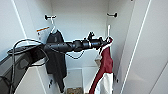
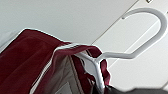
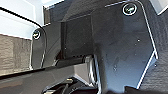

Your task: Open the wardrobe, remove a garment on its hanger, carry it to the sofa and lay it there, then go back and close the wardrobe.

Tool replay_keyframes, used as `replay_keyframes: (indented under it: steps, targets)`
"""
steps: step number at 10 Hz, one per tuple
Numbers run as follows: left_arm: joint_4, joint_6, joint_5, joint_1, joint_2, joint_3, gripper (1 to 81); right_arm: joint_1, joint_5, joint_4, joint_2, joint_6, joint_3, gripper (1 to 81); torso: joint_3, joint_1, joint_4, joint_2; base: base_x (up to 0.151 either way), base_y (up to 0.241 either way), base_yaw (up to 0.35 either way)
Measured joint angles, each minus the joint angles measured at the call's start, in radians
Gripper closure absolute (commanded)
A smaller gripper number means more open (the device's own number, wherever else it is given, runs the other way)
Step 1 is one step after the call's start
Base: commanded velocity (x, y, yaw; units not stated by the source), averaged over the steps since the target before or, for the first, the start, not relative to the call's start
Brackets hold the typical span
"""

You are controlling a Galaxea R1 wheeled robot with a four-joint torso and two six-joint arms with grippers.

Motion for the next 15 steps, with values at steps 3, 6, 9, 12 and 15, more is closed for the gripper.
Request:
replay_keyframes:
  steps: [3, 6, 9, 12, 15]
  targets:
    - [0.0, -0.003, -0.001, 0.0, -0.012, 0.014, 81.1, 0.0, 0.001, 0.0, 0.001, 0.0, 0.0, 1.0, 0.0, 0.0, 0.0, 0.0, -0.136, 0.0, 0.0]
    - [0.0, -0.003, -0.002, 0.002, -0.023, 0.029, 81.1, 0.003, 0.001, 0.0, 0.0, 0.0, 0.0, 1.0, 0.0, 0.0, 0.0, 0.0, -0.145, 0.0, 0.0]
    - [0.003, 0.008, -0.005, 0.024, 0.006, 0.013, 81.1, -0.005, -0.002, 0.0, 0.0, 0.0, 0.0, 1.0, 0.0, 0.0, 0.0, 0.0, -0.149, 0.0, 0.0]
    - [0.003, 0.012, 0.003, 0.042, 0.048, -0.021, 81.1, -0.006, 0.001, 0.0, 0.001, 0.0, 0.0, 1.0, 0.0, -0.002, 0.0, -0.001, -0.147, 0.0, 0.0]
    - [0.003, 0.011, -0.001, 0.046, 0.063, -0.024, 81.1, -0.003, -0.003, 0.0, 0.001, 0.0, 0.0, 1.0, 0.0, -0.002, 0.0, -0.001, -0.122, 0.0, 0.0]
